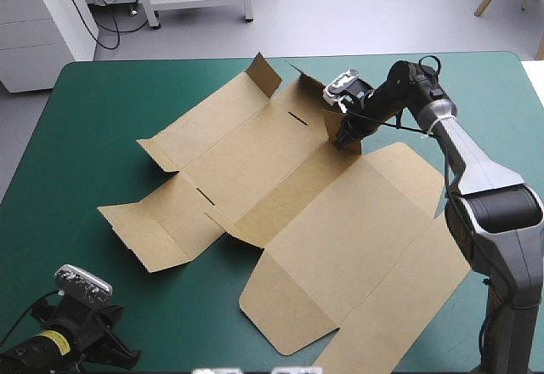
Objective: Fold the box
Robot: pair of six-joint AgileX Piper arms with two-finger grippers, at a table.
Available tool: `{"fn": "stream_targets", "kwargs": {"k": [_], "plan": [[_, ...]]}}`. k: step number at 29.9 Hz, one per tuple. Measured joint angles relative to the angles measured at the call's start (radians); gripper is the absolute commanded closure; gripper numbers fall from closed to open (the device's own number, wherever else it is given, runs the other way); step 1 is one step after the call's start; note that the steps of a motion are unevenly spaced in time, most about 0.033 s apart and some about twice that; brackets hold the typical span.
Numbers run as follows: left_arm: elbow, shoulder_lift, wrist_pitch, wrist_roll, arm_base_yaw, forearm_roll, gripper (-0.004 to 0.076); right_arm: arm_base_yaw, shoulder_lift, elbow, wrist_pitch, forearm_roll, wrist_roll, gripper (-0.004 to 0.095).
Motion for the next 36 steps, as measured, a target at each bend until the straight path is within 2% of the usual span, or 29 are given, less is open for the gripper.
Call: {"fn": "stream_targets", "kwargs": {"k": [6, 11, 16, 25, 36], "plan": [[0.000, 0.000, 0.000, 0.000, 0.000, 0.000, 0.0734, 0.072, 0.000, -0.037, 0.076, -0.053, -0.223, 0.0924], [0.000, 0.000, 0.000, 0.000, 0.000, 0.000, 0.0734, 0.163, 0.000, -0.047, 0.101, -0.116, -0.316, 0.0927], [0.000, 0.000, 0.000, 0.000, 0.000, 0.000, 0.0734, 0.252, 0.000, -0.047, 0.103, -0.233, -0.349, 0.0927], [0.000, 0.000, 0.000, 0.000, 0.000, 0.000, 0.0734, 0.273, 0.000, -0.051, 0.103, -0.163, -0.382, 0.0927], [-0.003, 0.000, -0.002, 0.000, 0.000, 0.000, 0.0734, 0.273, 0.000, -0.053, 0.103, -0.159, -0.386, 0.0927]]}}
